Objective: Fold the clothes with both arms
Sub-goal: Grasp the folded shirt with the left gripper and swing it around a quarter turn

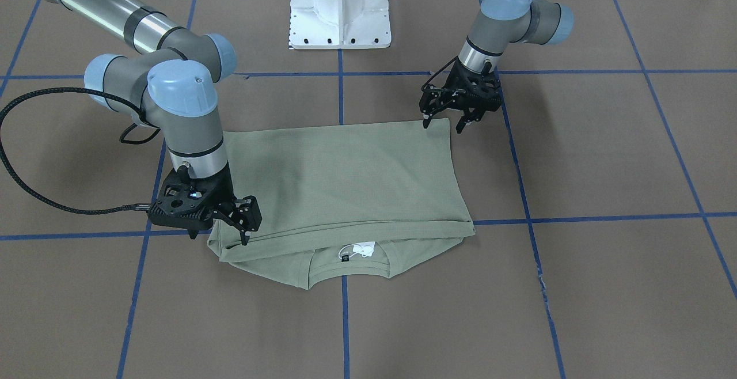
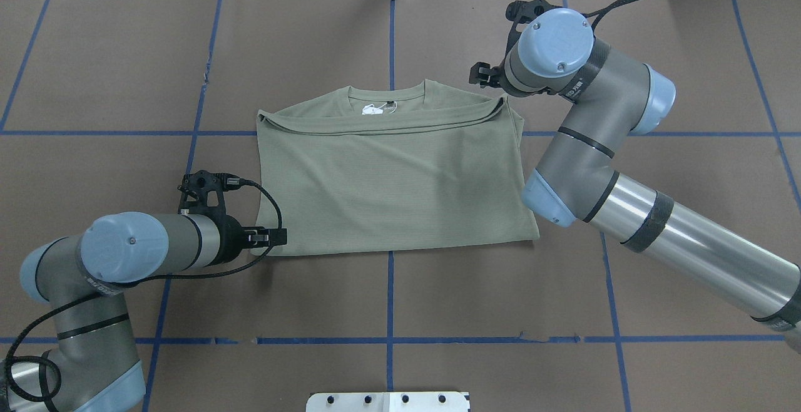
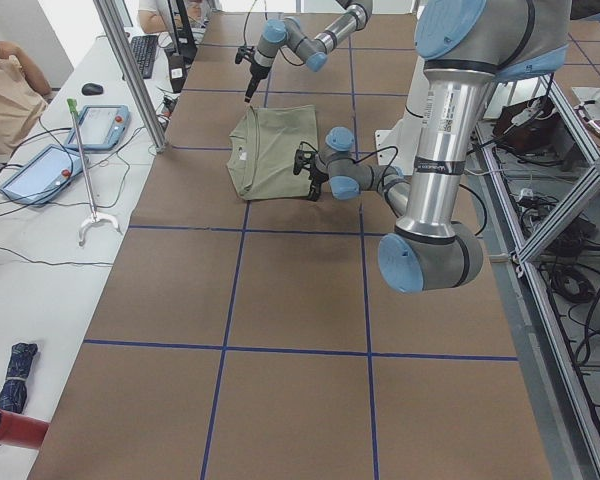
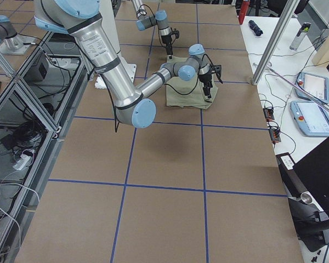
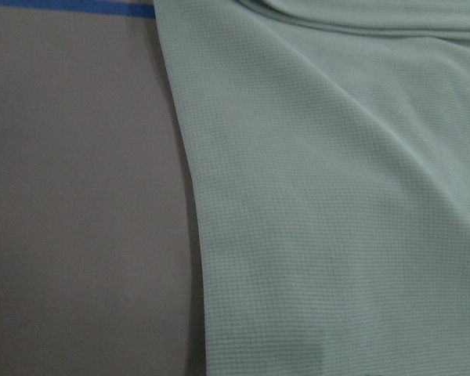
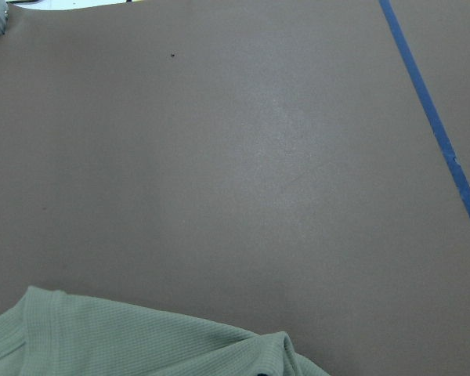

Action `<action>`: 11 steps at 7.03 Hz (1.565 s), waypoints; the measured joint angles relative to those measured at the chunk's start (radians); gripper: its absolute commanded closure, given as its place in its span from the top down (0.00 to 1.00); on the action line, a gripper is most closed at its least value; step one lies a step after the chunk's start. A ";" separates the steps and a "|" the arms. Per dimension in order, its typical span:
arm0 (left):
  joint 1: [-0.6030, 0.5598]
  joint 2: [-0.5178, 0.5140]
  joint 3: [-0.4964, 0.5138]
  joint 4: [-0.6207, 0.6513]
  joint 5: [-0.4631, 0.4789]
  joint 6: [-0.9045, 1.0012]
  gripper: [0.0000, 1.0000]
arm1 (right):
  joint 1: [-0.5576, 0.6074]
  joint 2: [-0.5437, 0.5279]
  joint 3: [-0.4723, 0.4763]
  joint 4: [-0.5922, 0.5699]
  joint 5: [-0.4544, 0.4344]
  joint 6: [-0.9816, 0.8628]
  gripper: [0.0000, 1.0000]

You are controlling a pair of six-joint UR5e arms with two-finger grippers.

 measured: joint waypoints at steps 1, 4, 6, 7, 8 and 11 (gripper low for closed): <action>0.016 0.001 0.000 -0.002 0.007 -0.022 0.00 | 0.000 0.000 0.000 0.000 0.000 0.000 1.00; 0.029 0.003 -0.007 -0.002 0.012 -0.039 0.00 | -0.002 0.000 0.000 0.000 -0.001 0.003 1.00; 0.020 0.035 -0.031 -0.001 0.011 -0.022 0.00 | -0.005 0.000 0.001 0.001 -0.003 0.009 1.00; -0.006 0.054 -0.035 0.000 0.011 0.018 0.00 | -0.007 0.000 0.001 0.002 -0.003 0.011 1.00; -0.062 0.060 -0.020 0.002 0.011 0.095 0.00 | -0.009 0.000 0.000 0.002 -0.003 0.013 1.00; -0.315 -0.062 0.203 0.000 0.008 0.381 0.00 | -0.018 0.000 0.000 0.002 -0.005 0.016 1.00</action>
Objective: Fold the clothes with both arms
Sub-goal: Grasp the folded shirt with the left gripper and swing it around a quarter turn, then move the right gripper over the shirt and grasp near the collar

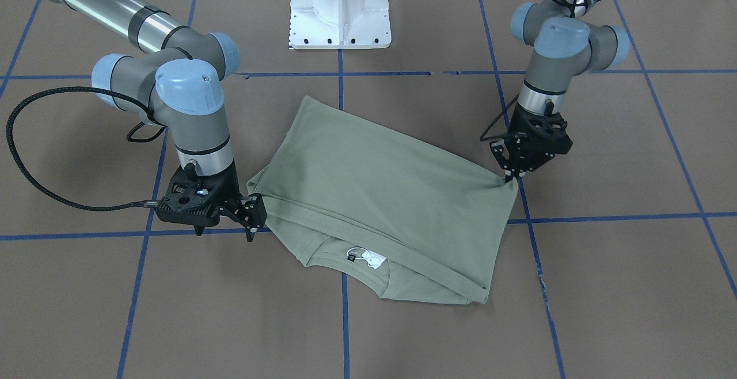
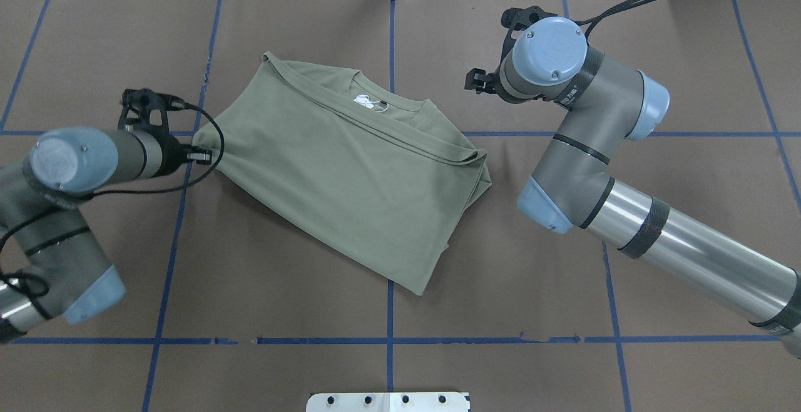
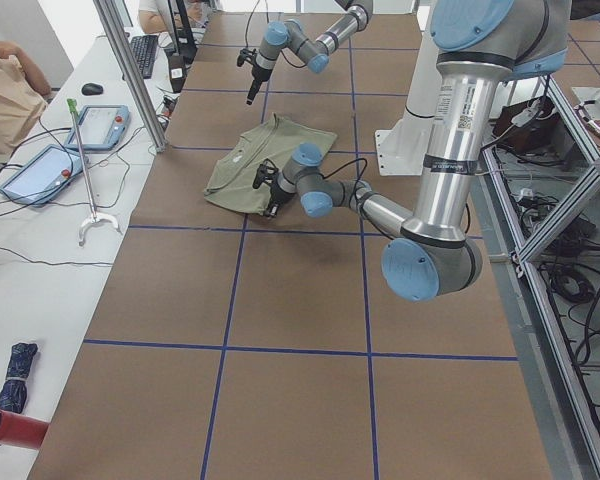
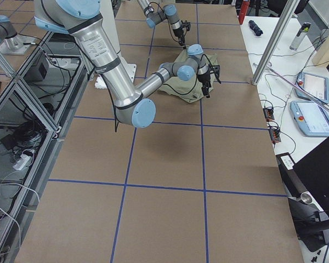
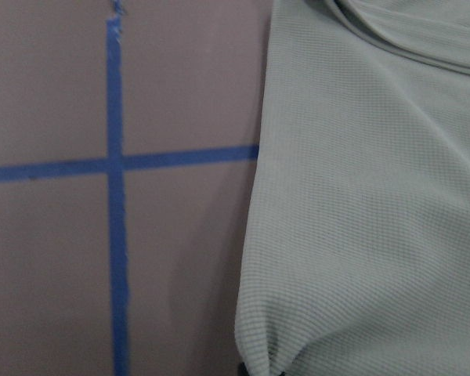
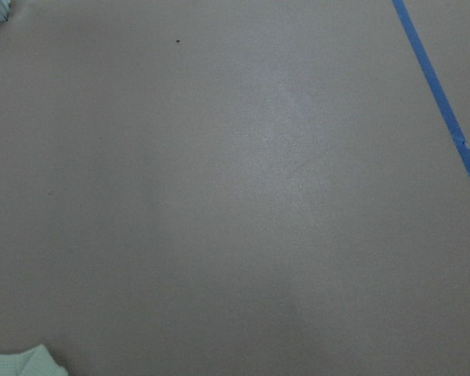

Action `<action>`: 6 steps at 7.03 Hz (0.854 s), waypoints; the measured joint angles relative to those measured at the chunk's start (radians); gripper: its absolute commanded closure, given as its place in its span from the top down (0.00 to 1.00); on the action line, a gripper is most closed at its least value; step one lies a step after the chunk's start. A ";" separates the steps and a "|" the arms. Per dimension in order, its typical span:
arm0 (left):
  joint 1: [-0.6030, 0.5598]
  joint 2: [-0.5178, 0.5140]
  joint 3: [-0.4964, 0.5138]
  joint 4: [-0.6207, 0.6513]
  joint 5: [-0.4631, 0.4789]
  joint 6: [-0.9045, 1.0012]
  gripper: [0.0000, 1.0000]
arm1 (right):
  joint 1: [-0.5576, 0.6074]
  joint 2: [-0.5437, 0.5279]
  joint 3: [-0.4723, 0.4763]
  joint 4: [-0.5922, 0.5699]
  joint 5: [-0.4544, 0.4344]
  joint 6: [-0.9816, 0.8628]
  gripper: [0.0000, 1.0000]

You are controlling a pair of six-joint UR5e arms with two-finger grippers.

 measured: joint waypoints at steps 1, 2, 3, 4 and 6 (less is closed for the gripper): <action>-0.072 -0.111 0.145 -0.006 0.000 0.068 0.00 | -0.001 0.000 0.001 0.000 0.000 0.000 1.00; -0.131 -0.235 0.319 -0.037 0.001 0.129 0.00 | -0.001 0.001 0.003 0.000 -0.001 0.001 1.00; -0.167 -0.336 0.480 -0.100 0.012 0.179 0.00 | -0.002 0.001 0.006 0.000 -0.001 0.001 1.00; -0.186 -0.405 0.608 -0.162 0.034 0.217 0.27 | -0.002 0.001 0.009 0.000 -0.001 0.002 1.00; -0.213 -0.450 0.700 -0.219 0.058 0.285 1.00 | -0.007 0.008 0.015 0.000 0.000 0.008 1.00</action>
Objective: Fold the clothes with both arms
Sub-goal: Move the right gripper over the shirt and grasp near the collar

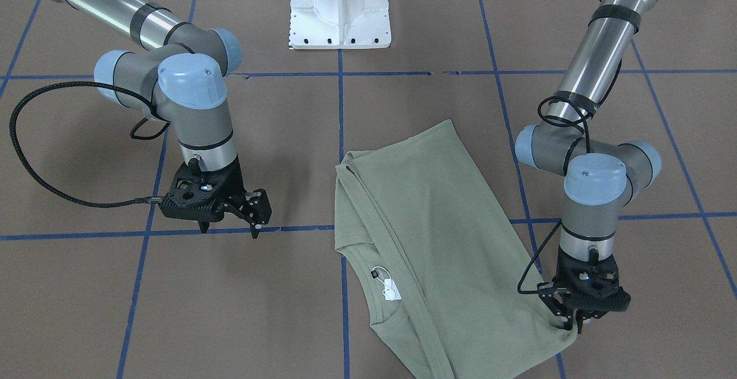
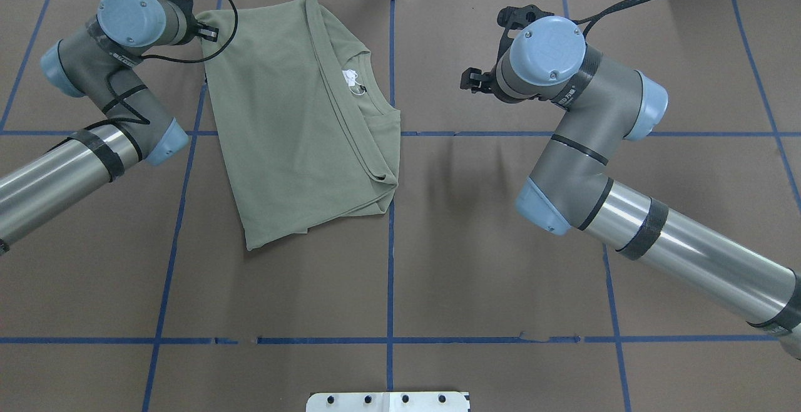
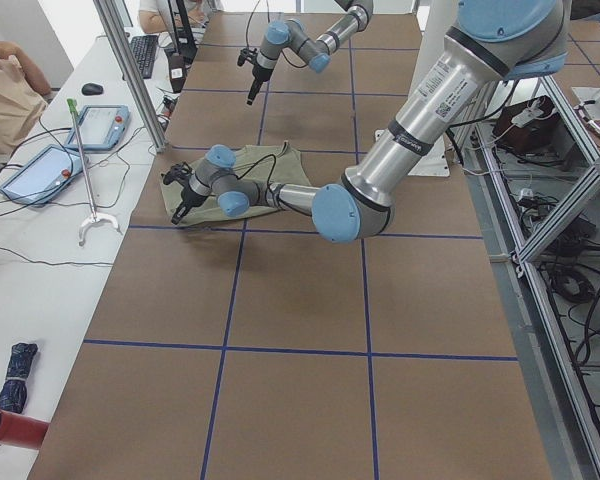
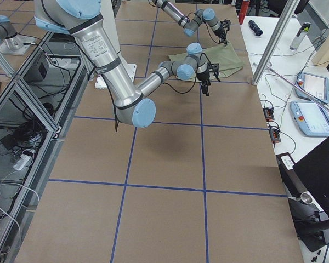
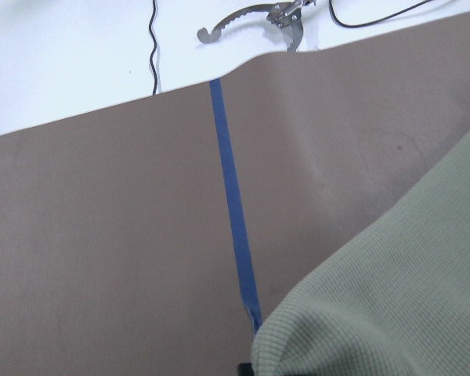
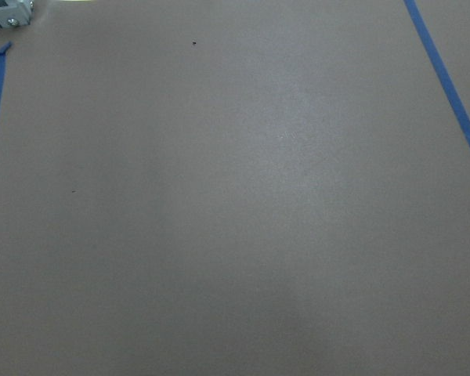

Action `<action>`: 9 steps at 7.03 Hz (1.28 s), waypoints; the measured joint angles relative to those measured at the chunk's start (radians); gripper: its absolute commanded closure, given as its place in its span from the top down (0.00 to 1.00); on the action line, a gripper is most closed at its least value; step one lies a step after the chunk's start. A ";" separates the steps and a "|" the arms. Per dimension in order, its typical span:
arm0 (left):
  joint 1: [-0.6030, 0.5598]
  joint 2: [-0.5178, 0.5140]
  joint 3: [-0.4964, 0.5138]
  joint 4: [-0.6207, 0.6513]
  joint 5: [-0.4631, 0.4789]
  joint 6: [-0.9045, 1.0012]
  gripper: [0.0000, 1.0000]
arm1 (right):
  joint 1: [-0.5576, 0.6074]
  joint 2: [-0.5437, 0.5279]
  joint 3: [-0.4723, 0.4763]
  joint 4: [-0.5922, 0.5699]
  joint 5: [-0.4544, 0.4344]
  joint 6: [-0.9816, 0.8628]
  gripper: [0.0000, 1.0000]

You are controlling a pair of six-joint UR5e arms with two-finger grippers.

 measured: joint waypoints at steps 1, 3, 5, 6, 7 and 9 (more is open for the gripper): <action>-0.013 -0.002 0.003 -0.020 -0.013 0.021 1.00 | -0.009 0.017 -0.004 -0.001 -0.001 0.021 1.00; -0.054 0.023 -0.056 -0.041 -0.157 0.033 1.00 | -0.038 0.130 -0.090 -0.003 -0.014 0.093 0.97; -0.068 0.090 -0.166 -0.045 -0.223 0.029 1.00 | -0.096 0.271 -0.253 0.036 -0.089 0.184 0.89; -0.069 0.104 -0.189 -0.046 -0.231 0.025 1.00 | -0.124 0.304 -0.330 0.106 -0.133 0.206 0.82; -0.070 0.110 -0.197 -0.046 -0.233 0.022 1.00 | -0.144 0.322 -0.388 0.156 -0.162 0.216 0.78; -0.069 0.112 -0.201 -0.046 -0.234 0.020 1.00 | -0.167 0.329 -0.424 0.182 -0.180 0.220 0.75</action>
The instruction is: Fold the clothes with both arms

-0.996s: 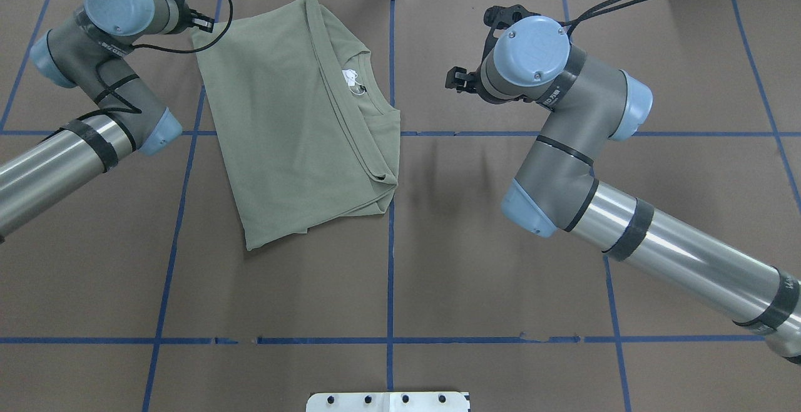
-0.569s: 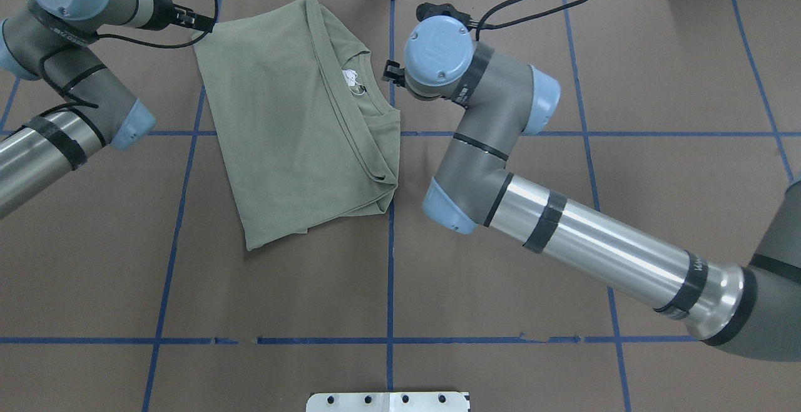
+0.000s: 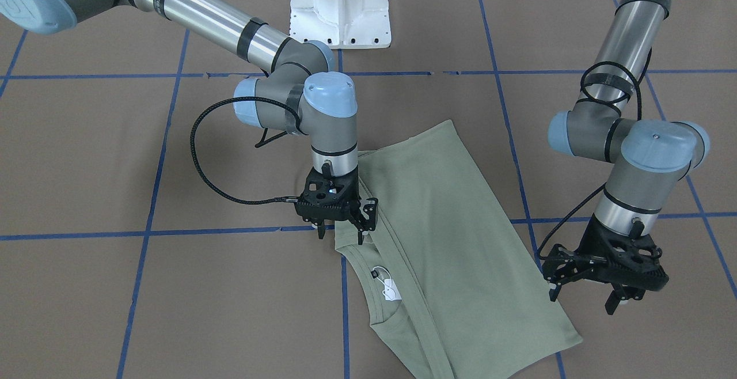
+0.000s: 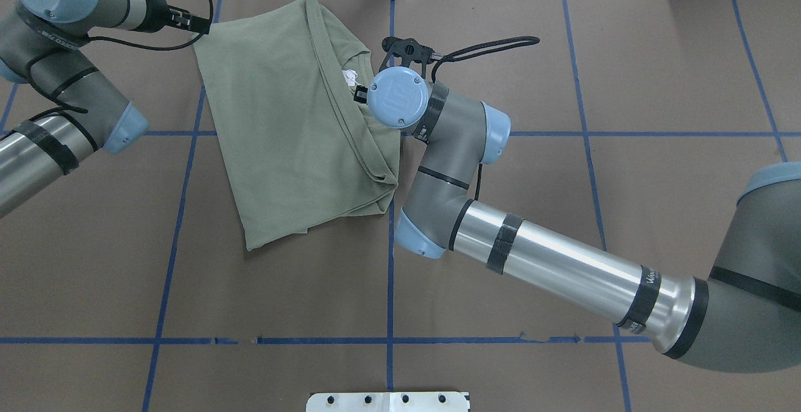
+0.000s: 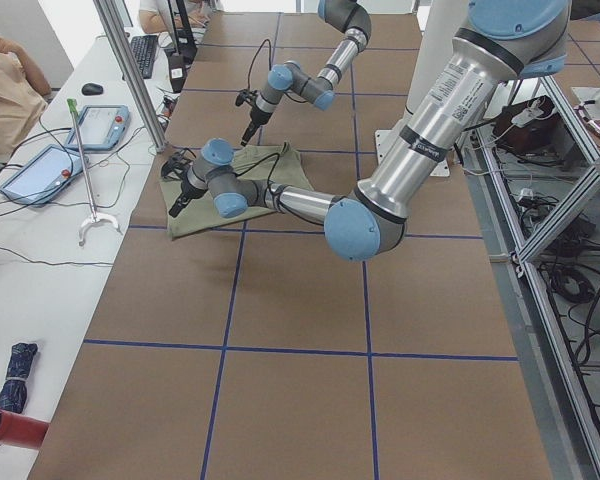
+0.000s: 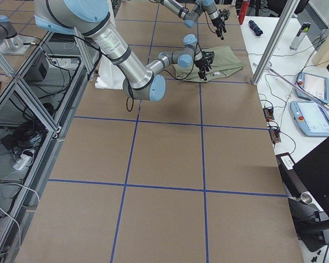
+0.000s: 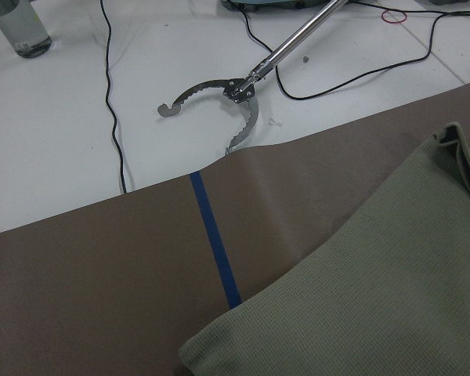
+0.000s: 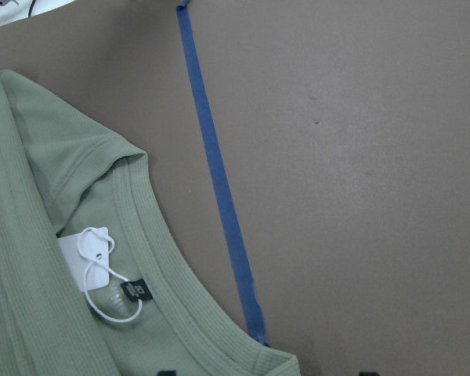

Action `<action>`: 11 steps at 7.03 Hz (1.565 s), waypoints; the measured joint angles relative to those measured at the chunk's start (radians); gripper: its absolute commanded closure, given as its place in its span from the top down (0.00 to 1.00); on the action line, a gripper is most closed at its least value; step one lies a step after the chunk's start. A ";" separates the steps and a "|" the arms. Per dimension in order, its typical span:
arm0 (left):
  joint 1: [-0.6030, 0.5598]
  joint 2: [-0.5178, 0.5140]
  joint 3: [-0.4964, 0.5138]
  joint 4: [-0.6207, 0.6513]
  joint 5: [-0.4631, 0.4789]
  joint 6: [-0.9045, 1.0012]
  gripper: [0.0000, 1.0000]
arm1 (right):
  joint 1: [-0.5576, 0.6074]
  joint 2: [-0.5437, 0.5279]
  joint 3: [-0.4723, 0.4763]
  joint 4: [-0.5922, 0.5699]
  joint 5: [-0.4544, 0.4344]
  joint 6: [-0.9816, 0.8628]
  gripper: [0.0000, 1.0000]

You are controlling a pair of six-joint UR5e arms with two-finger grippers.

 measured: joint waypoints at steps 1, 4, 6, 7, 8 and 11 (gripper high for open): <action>0.001 0.001 0.000 0.000 0.000 0.000 1.00 | -0.008 0.001 -0.009 0.002 -0.009 0.000 0.73; 0.001 0.004 0.001 0.000 0.000 0.000 1.00 | -0.025 -0.001 -0.022 0.002 -0.022 -0.001 0.68; 0.002 0.009 0.000 -0.001 0.000 0.001 1.00 | -0.031 0.000 -0.029 0.002 -0.034 -0.001 0.22; 0.002 0.009 -0.001 -0.002 0.000 0.001 1.00 | -0.031 0.001 -0.031 0.002 -0.035 0.000 0.00; 0.002 0.011 -0.001 -0.002 0.000 0.001 1.00 | -0.032 0.002 -0.031 0.002 -0.036 -0.001 0.00; 0.005 0.019 -0.001 -0.016 0.000 -0.001 1.00 | -0.028 -0.002 0.002 -0.014 -0.031 -0.009 0.00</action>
